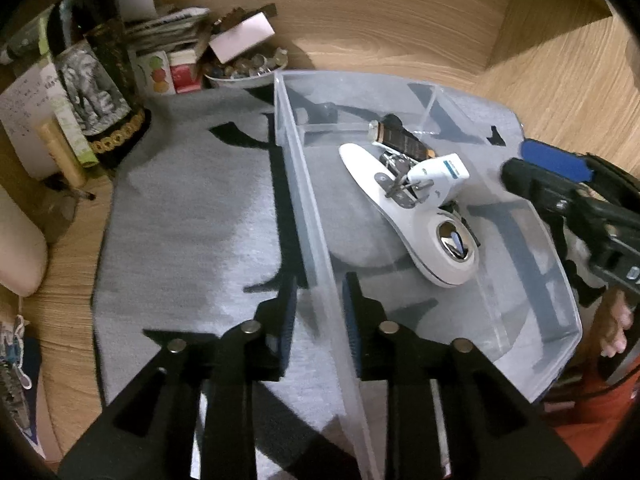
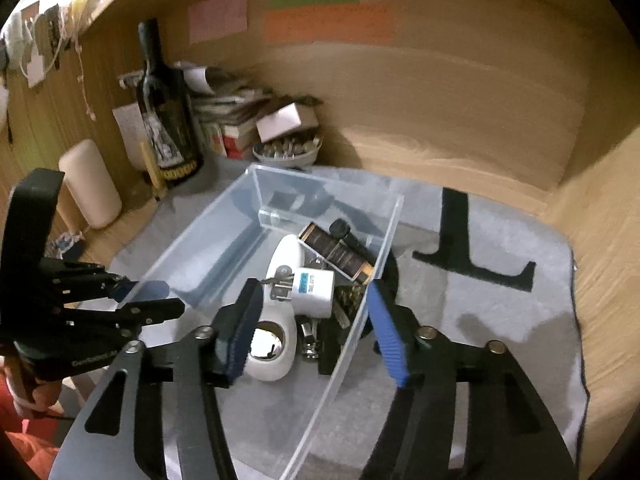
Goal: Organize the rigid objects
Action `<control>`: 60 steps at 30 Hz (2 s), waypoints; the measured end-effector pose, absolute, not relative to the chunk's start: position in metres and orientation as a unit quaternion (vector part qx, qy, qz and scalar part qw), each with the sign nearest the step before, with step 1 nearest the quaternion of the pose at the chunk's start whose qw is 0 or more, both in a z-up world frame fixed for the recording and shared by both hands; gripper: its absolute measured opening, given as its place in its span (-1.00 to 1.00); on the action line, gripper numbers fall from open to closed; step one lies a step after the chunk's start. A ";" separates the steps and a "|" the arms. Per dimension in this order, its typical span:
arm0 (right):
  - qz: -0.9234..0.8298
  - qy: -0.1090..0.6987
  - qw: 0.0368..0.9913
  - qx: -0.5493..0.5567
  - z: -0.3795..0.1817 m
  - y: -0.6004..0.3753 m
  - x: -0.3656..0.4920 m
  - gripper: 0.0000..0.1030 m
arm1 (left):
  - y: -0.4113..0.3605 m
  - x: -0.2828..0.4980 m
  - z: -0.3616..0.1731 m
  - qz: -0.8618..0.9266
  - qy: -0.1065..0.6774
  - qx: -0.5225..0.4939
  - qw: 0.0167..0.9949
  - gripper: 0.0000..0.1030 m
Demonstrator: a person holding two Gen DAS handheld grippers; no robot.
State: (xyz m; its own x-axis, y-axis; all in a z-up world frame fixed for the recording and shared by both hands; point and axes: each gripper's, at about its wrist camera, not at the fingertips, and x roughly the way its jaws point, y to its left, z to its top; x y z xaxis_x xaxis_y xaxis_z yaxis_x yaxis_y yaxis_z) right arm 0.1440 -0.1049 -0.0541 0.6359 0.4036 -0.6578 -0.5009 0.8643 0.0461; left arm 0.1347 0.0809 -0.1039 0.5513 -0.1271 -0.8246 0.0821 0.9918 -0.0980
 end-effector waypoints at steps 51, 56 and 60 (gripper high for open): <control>0.193 0.153 0.969 -0.027 0.015 -0.170 0.038 1.00 | 0.030 0.010 0.012 -0.020 0.129 -0.020 0.991 0.99; 0.193 0.152 0.969 -0.029 0.015 -0.170 0.038 1.00 | 0.029 0.011 0.012 -0.023 0.131 -0.022 0.991 0.99; 0.191 0.152 0.969 -0.028 0.016 -0.169 0.038 1.00 | 0.030 0.012 0.012 -0.024 0.133 -0.023 0.990 0.99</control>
